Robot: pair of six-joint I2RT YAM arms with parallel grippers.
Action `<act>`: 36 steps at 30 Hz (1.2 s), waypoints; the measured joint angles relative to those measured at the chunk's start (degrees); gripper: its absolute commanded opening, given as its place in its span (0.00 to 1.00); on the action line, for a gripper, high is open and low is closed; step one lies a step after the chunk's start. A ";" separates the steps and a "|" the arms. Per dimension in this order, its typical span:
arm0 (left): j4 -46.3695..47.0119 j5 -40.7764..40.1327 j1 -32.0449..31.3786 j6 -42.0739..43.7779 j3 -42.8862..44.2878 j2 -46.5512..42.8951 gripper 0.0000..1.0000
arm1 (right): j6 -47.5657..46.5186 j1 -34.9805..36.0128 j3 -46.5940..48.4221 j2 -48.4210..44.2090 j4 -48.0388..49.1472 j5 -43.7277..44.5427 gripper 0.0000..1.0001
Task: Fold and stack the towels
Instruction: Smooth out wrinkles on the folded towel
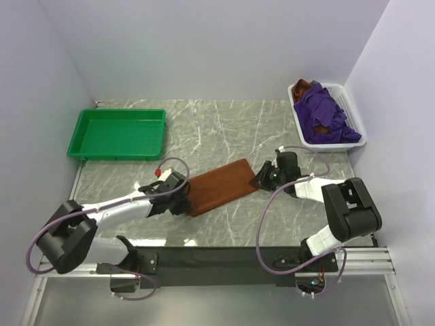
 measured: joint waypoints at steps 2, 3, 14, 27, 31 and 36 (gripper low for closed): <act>-0.48 -0.50 0.15 -0.13 -0.55 -1.44 0.28 | -0.15 0.00 0.02 -0.26 -0.22 0.13 0.29; -1.11 -0.90 0.28 -0.04 -0.68 -2.23 0.31 | -0.37 0.00 0.04 -0.61 -0.59 0.37 0.29; -4.28 -2.75 2.99 3.98 5.60 -4.48 0.51 | -5.49 -0.74 8.28 -2.91 -5.09 -1.07 0.31; 5.53 1.25 12.72 10.71 12.35 15.15 0.25 | -2.54 -0.74 20.96 16.00 4.79 -2.51 0.31; 7.76 2.49 13.90 10.67 11.54 15.17 0.29 | -0.11 -1.25 21.05 21.55 7.58 -3.58 0.30; 10.27 3.45 14.25 10.38 9.22 13.18 0.40 | 0.39 -2.03 21.07 21.75 8.83 -3.37 0.30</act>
